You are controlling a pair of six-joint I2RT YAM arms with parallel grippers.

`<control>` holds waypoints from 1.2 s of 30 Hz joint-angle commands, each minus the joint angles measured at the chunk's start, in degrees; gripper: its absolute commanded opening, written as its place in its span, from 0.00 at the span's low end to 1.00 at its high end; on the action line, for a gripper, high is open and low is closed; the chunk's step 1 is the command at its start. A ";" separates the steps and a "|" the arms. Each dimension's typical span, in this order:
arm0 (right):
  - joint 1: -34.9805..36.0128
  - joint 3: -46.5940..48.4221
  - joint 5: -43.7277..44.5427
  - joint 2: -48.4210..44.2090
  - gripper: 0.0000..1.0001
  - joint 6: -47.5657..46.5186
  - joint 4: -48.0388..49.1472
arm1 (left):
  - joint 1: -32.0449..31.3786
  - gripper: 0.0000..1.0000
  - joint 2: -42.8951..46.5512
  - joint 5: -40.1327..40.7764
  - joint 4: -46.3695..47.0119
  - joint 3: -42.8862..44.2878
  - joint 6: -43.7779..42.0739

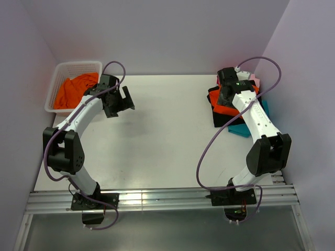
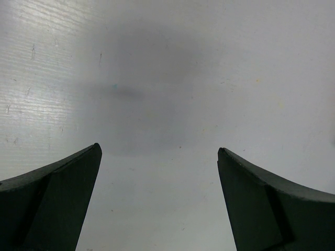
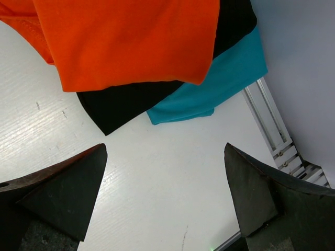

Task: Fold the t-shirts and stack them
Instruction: Put the neatly folded tshirt into the corner of the board with the right arm

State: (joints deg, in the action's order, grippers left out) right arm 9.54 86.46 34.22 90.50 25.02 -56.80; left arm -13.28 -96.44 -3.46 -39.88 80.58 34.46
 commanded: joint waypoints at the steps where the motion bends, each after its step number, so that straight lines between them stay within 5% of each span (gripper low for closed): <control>1: 0.57 0.29 1.20 -2.61 1.00 0.03 1.51 | -0.17 0.99 3.19 1.09 1.47 -0.15 -1.15; 36: 0.74 0.47 2.08 -1.99 1.00 1.70 0.64 | -0.17 0.99 7.58 2.59 -0.02 -2.35 0.61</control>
State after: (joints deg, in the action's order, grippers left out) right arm 9.78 86.46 34.30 90.43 25.34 -56.62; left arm -13.28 -91.85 -1.61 -40.23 78.61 34.72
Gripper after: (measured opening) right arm 0.999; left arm 0.995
